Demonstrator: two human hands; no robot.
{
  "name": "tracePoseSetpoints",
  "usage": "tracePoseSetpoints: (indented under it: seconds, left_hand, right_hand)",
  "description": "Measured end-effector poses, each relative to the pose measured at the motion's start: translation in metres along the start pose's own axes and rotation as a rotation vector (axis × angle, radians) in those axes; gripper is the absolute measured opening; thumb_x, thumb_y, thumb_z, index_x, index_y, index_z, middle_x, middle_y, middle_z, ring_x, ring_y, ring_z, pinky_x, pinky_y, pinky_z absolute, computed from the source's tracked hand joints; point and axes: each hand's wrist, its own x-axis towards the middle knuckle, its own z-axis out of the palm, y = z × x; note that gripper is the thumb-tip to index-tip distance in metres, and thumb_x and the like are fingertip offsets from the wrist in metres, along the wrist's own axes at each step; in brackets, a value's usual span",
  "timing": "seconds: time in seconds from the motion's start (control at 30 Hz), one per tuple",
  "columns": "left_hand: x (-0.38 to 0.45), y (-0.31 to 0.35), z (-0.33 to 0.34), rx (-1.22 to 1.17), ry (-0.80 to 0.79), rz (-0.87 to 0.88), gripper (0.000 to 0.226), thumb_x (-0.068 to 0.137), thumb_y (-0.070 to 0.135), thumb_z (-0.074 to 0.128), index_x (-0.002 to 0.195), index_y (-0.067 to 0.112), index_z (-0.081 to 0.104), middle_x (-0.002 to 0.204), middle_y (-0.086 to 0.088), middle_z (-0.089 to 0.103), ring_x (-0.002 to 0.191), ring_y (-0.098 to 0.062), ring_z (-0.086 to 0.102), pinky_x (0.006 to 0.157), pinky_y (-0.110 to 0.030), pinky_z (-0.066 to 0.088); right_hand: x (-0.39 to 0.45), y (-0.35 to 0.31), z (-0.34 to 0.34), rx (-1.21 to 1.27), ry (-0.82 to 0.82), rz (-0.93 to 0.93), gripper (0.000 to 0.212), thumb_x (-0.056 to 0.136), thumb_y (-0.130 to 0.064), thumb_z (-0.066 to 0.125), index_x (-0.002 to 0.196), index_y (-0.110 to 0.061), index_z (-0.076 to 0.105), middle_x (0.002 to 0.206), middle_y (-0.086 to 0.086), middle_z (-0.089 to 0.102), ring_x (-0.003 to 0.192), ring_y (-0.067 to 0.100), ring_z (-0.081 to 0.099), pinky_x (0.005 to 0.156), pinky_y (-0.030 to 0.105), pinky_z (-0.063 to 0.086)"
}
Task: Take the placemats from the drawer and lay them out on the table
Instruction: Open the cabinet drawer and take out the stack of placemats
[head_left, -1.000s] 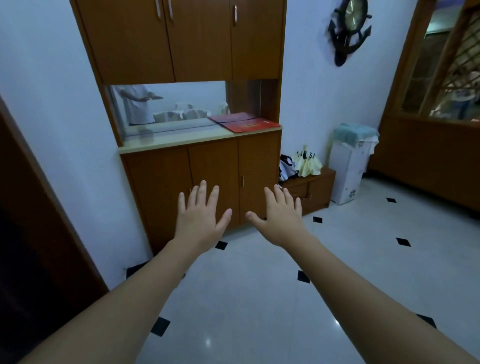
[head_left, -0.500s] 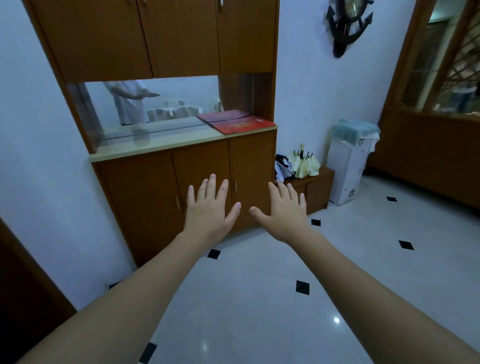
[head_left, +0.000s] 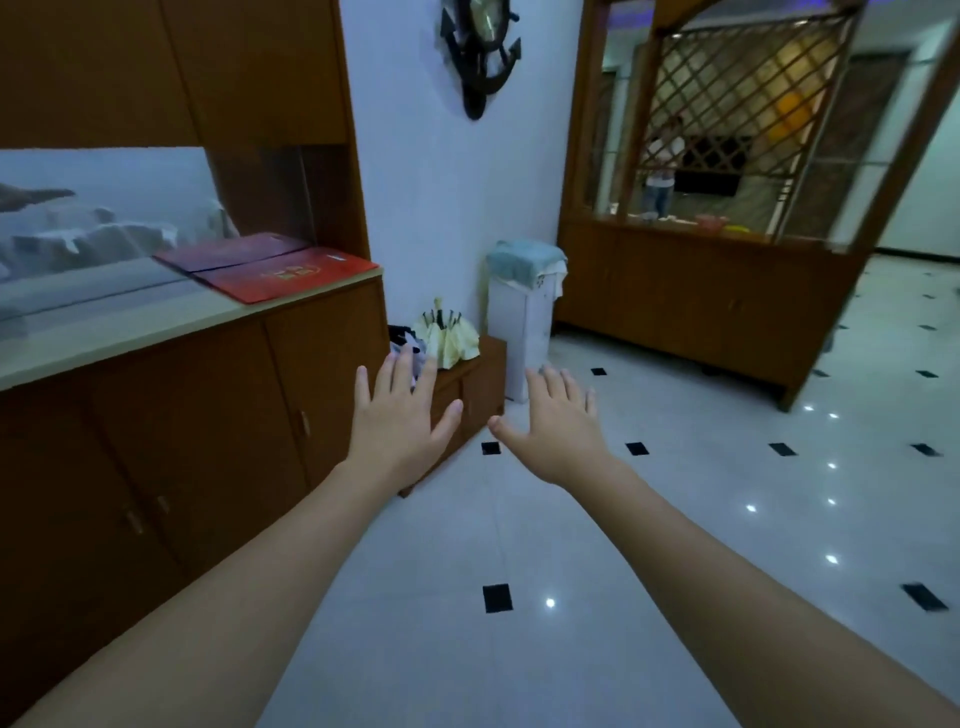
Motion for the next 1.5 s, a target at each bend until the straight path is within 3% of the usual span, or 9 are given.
tracePoseSetpoints:
  seconds: [0.23, 0.43, 0.6, 0.73, 1.0, 1.1, 1.2, 1.5]
  left_hand:
    - [0.085, 0.037, 0.058, 0.005, 0.003, 0.118, 0.072, 0.092, 0.063, 0.018, 0.149, 0.02, 0.033, 0.156, -0.012, 0.03, 0.145, -0.028, 0.024, 0.116, -0.055, 0.014]
    - [0.177, 0.052, 0.079, 0.057, 0.013, 0.12, 0.079, 0.089, 0.065, 0.007, 0.152, 0.022, 0.026, 0.16, -0.011, 0.02, 0.147, -0.028, 0.018, 0.119, -0.054, 0.009]
    - [0.227, 0.066, 0.114, 0.098, 0.008, 0.164, 0.072, 0.093, 0.062, 0.021, 0.149, 0.019, 0.035, 0.157, -0.013, 0.029, 0.144, -0.031, 0.027, 0.116, -0.057, 0.016]
    - [0.274, 0.068, 0.134, 0.117, -0.029, 0.155, 0.073, 0.092, 0.062, 0.016, 0.151, 0.021, 0.029, 0.159, -0.012, 0.024, 0.146, -0.029, 0.022, 0.117, -0.056, 0.014]
    - [0.377, 0.098, 0.208, 0.034, -0.02, 0.254, 0.073, 0.091, 0.06, 0.02, 0.147, 0.017, 0.04, 0.155, -0.016, 0.032, 0.142, -0.033, 0.03, 0.115, -0.056, 0.014]
    - [0.432, 0.112, 0.231, -0.008, -0.006, 0.271, 0.077, 0.09, 0.062, 0.013, 0.15, 0.018, 0.032, 0.157, -0.016, 0.026, 0.144, -0.031, 0.024, 0.116, -0.056, 0.011]
    - [0.481, 0.129, 0.254, -0.06, -0.029, 0.286, 0.07, 0.095, 0.06, 0.017, 0.153, 0.02, 0.022, 0.16, -0.014, 0.017, 0.147, -0.029, 0.016, 0.117, -0.055, 0.006]
    - [0.572, 0.195, 0.329, -0.123, -0.079, 0.399, 0.068, 0.097, 0.061, 0.017, 0.154, 0.023, 0.015, 0.162, -0.009, 0.01, 0.149, -0.026, 0.01, 0.118, -0.055, 0.006]
  right_hand:
    - [0.074, 0.061, 0.016, -0.018, 0.032, 0.085, 0.086, 0.089, -0.069, 0.035, 0.154, -0.019, 0.01, 0.162, 0.005, 0.007, 0.149, 0.025, 0.001, 0.119, 0.052, 0.003]
    - [0.16, 0.101, 0.034, 0.059, 0.04, 0.092, 0.085, 0.089, -0.069, 0.036, 0.154, -0.02, 0.011, 0.162, 0.005, 0.008, 0.149, 0.026, 0.003, 0.119, 0.053, 0.005]
    - [0.219, 0.12, 0.05, 0.109, 0.036, 0.041, 0.084, 0.089, -0.068, 0.037, 0.153, -0.021, 0.012, 0.162, 0.004, 0.009, 0.149, 0.026, 0.004, 0.119, 0.052, 0.003]
    - [0.254, 0.145, 0.058, 0.117, 0.016, 0.065, 0.084, 0.089, -0.069, 0.036, 0.154, -0.022, 0.011, 0.162, 0.003, 0.007, 0.149, 0.025, 0.002, 0.119, 0.052, 0.003]
    - [0.344, 0.2, 0.074, 0.049, 0.027, 0.143, 0.083, 0.089, -0.069, 0.034, 0.153, -0.02, 0.012, 0.162, 0.003, 0.007, 0.149, 0.024, 0.002, 0.119, 0.053, 0.005]
    - [0.38, 0.226, 0.075, 0.007, 0.027, 0.181, 0.083, 0.089, -0.068, 0.035, 0.153, -0.021, 0.013, 0.162, 0.004, 0.008, 0.149, 0.025, 0.002, 0.119, 0.053, 0.005]
    - [0.418, 0.254, 0.072, -0.052, 0.03, 0.239, 0.082, 0.089, -0.068, 0.035, 0.153, -0.021, 0.014, 0.162, 0.004, 0.008, 0.149, 0.025, 0.002, 0.119, 0.052, 0.005]
    - [0.501, 0.332, 0.073, -0.108, 0.043, 0.333, 0.083, 0.09, -0.068, 0.035, 0.154, -0.021, 0.011, 0.162, 0.004, 0.006, 0.149, 0.025, 0.0, 0.12, 0.051, 0.005]
